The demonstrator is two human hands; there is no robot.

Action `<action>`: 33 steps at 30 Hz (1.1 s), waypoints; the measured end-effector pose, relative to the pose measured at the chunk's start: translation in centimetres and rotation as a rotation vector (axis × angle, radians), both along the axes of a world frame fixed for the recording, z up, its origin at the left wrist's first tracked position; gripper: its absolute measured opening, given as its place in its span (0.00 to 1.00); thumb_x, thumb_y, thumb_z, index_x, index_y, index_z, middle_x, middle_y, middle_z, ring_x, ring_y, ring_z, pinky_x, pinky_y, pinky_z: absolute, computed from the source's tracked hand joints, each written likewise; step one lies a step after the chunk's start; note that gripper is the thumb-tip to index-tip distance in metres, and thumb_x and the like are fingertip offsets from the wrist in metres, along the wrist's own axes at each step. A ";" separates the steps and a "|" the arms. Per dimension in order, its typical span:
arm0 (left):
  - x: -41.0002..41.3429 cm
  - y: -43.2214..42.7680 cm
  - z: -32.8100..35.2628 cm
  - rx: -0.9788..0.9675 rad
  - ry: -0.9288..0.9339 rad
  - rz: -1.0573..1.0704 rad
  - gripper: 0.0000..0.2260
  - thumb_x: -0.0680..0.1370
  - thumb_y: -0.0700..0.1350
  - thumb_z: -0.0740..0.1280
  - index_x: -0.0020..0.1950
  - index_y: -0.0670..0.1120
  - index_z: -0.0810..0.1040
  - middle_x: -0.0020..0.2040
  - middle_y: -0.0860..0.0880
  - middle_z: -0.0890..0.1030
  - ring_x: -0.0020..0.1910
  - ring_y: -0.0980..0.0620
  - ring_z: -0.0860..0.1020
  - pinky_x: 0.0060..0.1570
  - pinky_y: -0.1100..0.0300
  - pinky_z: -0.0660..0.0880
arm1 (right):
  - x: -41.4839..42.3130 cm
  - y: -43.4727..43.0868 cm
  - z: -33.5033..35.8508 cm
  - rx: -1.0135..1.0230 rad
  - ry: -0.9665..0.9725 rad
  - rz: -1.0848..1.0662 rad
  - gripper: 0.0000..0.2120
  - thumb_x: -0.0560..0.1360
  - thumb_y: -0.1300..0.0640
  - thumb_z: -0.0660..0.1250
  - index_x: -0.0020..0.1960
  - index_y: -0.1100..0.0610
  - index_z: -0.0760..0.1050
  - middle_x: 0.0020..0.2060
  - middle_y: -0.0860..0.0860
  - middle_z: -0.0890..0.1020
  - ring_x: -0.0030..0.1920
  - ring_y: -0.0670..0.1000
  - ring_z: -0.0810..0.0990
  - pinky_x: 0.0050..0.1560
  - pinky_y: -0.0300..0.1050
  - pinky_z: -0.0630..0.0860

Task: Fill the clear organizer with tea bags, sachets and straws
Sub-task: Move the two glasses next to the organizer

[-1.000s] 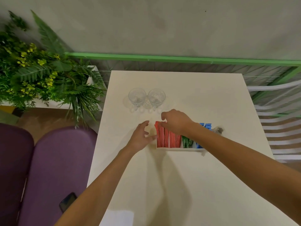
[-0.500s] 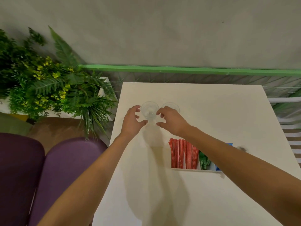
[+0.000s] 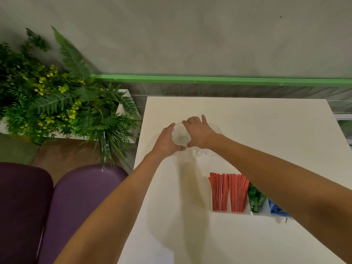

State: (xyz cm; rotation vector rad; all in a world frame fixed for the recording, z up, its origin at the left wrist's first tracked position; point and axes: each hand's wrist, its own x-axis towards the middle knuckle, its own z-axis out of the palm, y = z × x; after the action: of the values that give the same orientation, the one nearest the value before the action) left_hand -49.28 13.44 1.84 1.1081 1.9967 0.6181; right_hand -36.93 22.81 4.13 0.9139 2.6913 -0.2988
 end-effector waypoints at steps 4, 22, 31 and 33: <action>0.6 -0.9 -0.4 0.091 -0.092 0.099 0.41 0.65 0.38 0.79 0.73 0.47 0.62 0.62 0.48 0.76 0.57 0.50 0.75 0.51 0.62 0.72 | -0.4 -0.7 -0.7 0.029 0.026 0.016 0.42 0.68 0.43 0.73 0.74 0.58 0.60 0.69 0.55 0.68 0.72 0.56 0.62 0.75 0.62 0.49; 6.2 -13.0 0.9 0.147 -0.260 0.112 0.39 0.62 0.39 0.81 0.67 0.52 0.65 0.56 0.56 0.77 0.54 0.57 0.77 0.49 0.67 0.75 | 8.2 -10.3 0.7 -0.130 0.204 0.081 0.45 0.67 0.44 0.75 0.76 0.55 0.58 0.70 0.50 0.67 0.74 0.51 0.60 0.75 0.58 0.45; 10.0 -16.2 0.6 0.147 -0.265 0.107 0.41 0.60 0.38 0.82 0.68 0.52 0.68 0.56 0.59 0.76 0.53 0.62 0.76 0.48 0.72 0.74 | 11.6 -14.1 0.7 -0.133 0.130 0.108 0.41 0.71 0.48 0.72 0.77 0.55 0.55 0.75 0.51 0.63 0.77 0.52 0.53 0.76 0.60 0.41; 10.3 -16.4 0.4 0.139 -0.268 0.117 0.40 0.59 0.38 0.82 0.66 0.52 0.69 0.56 0.58 0.77 0.54 0.59 0.77 0.49 0.69 0.74 | 11.8 -14.4 0.3 -0.109 0.135 0.127 0.40 0.72 0.48 0.71 0.77 0.55 0.55 0.74 0.51 0.63 0.77 0.52 0.53 0.75 0.61 0.40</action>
State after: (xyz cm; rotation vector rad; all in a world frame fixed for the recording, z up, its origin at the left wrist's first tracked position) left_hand -38.94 -2.98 2.20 0.9373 1.8161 0.9282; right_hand -25.09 8.38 4.42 0.7122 2.8083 -0.4897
